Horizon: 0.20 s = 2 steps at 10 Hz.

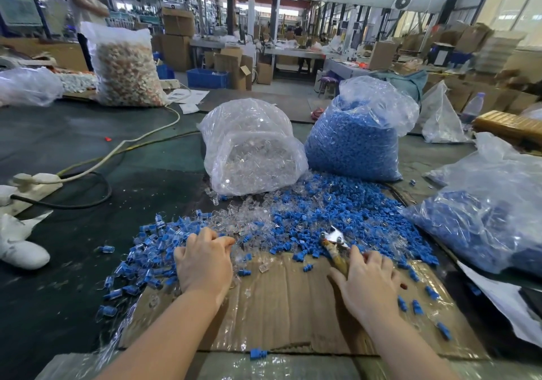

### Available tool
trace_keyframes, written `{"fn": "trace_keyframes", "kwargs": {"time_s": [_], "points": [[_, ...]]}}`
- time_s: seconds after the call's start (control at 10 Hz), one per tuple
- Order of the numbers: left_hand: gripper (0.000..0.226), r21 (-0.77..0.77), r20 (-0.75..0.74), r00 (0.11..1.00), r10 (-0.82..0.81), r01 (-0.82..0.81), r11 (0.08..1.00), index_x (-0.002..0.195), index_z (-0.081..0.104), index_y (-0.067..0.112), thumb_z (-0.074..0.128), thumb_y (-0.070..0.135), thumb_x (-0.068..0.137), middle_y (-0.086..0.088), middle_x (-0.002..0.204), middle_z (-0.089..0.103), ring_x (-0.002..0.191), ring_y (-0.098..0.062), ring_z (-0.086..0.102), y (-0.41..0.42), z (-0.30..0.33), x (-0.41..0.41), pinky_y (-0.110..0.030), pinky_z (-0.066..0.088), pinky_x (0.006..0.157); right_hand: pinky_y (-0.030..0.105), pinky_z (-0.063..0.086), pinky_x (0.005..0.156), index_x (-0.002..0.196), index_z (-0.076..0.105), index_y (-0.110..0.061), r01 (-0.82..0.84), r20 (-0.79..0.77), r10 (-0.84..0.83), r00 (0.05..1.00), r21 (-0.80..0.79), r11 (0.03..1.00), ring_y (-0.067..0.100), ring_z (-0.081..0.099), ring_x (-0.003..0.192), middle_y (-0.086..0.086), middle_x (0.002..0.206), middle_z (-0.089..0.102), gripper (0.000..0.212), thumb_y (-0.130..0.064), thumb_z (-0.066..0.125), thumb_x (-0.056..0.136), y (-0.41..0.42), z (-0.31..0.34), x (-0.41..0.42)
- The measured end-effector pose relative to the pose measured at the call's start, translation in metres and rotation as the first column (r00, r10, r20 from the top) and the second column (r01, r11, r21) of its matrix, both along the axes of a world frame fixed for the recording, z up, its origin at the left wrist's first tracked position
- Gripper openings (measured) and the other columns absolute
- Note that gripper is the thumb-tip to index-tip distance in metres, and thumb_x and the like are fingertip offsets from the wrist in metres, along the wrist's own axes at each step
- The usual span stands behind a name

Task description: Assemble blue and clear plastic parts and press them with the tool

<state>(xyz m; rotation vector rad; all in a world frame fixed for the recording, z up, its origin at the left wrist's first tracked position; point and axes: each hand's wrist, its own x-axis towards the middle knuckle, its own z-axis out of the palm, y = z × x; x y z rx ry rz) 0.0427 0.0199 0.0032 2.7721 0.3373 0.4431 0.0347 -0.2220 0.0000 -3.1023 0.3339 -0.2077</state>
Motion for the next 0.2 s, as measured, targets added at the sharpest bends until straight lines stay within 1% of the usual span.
{"fn": "trace_keyframes", "kwargs": {"time_s": [0.1,0.2], "points": [[0.032,-0.004,-0.012,1.000,-0.001,0.001,1.000,0.125,0.053,0.040,0.042,0.040,0.095,0.014,0.107,0.046,0.099,-0.008,0.035,0.000,0.001,-0.002,-0.029,0.026,0.087,0.042,0.024,0.109,0.146,0.021,-0.025,-0.004,-0.031,0.003,1.000,-0.005,1.000,0.027,0.027,0.134,0.006,0.145,0.033,0.066,-0.062,0.028,0.092,-0.001,0.003,-0.005],[0.034,-0.036,0.064,0.998,-0.003,0.005,0.999,0.126,0.053,0.038,0.045,0.040,0.093,0.013,0.116,0.049,0.107,-0.010,0.038,0.002,0.000,-0.012,-0.031,0.027,0.091,0.040,0.020,0.112,0.146,0.021,-0.027,-0.016,0.007,0.016,1.000,-0.010,1.000,0.024,0.024,0.136,0.003,0.148,0.029,0.060,-0.057,0.027,0.094,-0.002,0.005,-0.010]]}}
